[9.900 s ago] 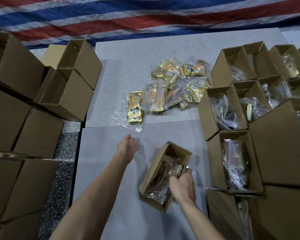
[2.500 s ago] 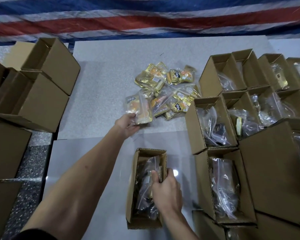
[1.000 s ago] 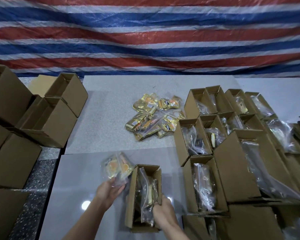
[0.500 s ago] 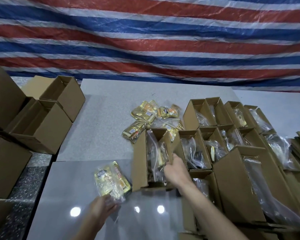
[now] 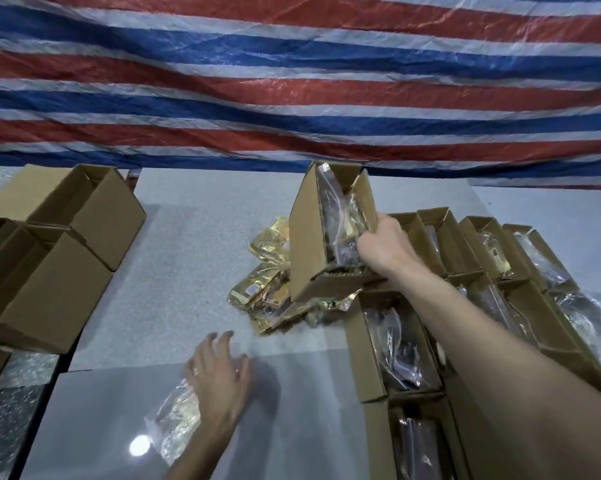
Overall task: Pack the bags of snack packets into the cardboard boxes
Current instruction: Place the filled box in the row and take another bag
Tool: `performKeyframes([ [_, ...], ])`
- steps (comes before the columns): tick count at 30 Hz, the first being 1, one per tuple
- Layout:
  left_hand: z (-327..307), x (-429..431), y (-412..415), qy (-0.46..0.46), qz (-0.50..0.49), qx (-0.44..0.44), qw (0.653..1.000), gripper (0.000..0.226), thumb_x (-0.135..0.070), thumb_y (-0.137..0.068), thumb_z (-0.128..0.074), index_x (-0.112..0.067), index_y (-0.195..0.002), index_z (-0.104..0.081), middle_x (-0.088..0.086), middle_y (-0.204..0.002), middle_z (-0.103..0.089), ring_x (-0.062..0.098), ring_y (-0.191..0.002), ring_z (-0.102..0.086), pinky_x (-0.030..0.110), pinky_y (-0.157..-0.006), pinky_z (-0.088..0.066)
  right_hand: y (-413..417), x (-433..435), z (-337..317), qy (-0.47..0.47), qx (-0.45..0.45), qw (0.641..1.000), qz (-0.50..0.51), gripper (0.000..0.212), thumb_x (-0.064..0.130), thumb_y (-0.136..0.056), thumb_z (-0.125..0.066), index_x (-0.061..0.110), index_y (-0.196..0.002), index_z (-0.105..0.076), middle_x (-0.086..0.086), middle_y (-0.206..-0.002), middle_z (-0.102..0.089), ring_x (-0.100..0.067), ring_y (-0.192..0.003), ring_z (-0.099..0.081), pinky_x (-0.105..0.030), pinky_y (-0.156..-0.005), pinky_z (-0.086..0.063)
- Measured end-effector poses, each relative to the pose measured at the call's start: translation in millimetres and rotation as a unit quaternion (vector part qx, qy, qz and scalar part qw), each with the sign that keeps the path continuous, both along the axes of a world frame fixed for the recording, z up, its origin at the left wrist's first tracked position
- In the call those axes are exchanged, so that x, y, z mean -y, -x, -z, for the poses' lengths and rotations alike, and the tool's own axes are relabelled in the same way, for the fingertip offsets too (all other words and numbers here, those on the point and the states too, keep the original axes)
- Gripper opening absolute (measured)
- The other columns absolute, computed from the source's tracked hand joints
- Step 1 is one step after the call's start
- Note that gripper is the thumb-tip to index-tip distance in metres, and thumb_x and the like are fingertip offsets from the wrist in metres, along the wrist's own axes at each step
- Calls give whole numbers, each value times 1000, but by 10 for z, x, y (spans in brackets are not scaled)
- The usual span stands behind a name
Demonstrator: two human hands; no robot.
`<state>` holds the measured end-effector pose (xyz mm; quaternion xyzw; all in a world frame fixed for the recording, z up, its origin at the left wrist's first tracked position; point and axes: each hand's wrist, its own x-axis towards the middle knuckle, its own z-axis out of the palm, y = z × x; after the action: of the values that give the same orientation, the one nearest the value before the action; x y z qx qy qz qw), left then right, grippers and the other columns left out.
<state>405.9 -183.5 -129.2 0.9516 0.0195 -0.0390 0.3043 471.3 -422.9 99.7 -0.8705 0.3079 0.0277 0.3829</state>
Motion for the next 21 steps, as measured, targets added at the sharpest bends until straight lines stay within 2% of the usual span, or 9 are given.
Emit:
performKeyframes([
  [2,-42,317,-291,-51,110,28,992,46,-40,-95,-51,-26,-139,-51,8,-149,-41,28,-139,-33,52,-117,-18,-161,143,-15,18,6,1000,11,42,5,-93,-52,12,-133,-47,-11,-112,-63,-28,-100,-61,-50,-94,-52],
  [4,-22,643,-593,-97,209,45,972,51,-47,-98,-43,-32,-147,-40,5,-157,-32,26,-146,-24,53,-120,-10,-309,282,-6,34,11,999,28,38,9,-92,-53,15,-129,-50,-11,-110,-63,-29,-98,-61,-50,-92,-52],
  [7,75,1106,-990,-166,306,68,935,54,-52,-100,-29,-34,-150,-30,5,-161,-24,24,-149,-18,55,-121,-5,-509,484,67,57,12,997,44,38,10,-91,-51,15,-128,-50,-12,-115,-61,-32,-100,-60,-47,-89,-53],
  [11,201,1594,-1430,-213,358,80,905,62,-64,-96,-23,-33,-149,-31,12,-164,-13,29,-152,-7,60,-119,1,-700,701,236,64,13,996,60,39,7,-90,-48,12,-129,-50,-13,-118,-61,-31,-95,-60,-35,-70,-46],
  [15,340,2002,-1734,-274,378,69,882,83,-86,-83,-14,-40,-145,-41,10,-165,3,36,-150,16,69,-114,10,-801,812,488,86,12,993,79,38,13,-93,-52,15,-131,-48,-11,-118,-61,-30,-95,-59,-35,-68,-44],
  [17,390,2205,-1858,-308,393,58,865,96,-97,-71,-15,-44,-150,-28,5,-165,4,39,-148,20,76,-104,18,-824,854,595,97,11,992,81,36,16,-94,-54,15,-130,-47,-11,-116,-61,-31,-97,-59,-37,-74,-47],
  [19,449,2355,-1948,-359,422,64,830,103,-101,-63,-11,-49,-152,-16,0,-165,-4,41,-149,11,84,-87,21,-850,911,678,105,7,992,76,34,17,-95,-55,15,-128,-47,-10,-112,-62,-28,-93,-60,-38,-72,-48],
  [20,497,2391,-1972,-371,430,69,820,105,-101,-62,-8,-48,-153,-13,0,-165,-6,41,-150,9,86,-83,21,-857,941,708,110,1,991,73,34,17,-95,-56,15,-128,-47,-9,-111,-62,-28,-90,-60,-37,-70,-49],
  [21,560,2404,-1993,-363,428,72,825,107,-102,-62,-8,-47,-154,-7,0,-165,-6,41,-150,10,86,-85,18,-868,968,735,116,-5,991,70,33,18,-95,-56,15,-127,-47,-9,-110,-62,-27,-89,-60,-36,-67,-49],
])
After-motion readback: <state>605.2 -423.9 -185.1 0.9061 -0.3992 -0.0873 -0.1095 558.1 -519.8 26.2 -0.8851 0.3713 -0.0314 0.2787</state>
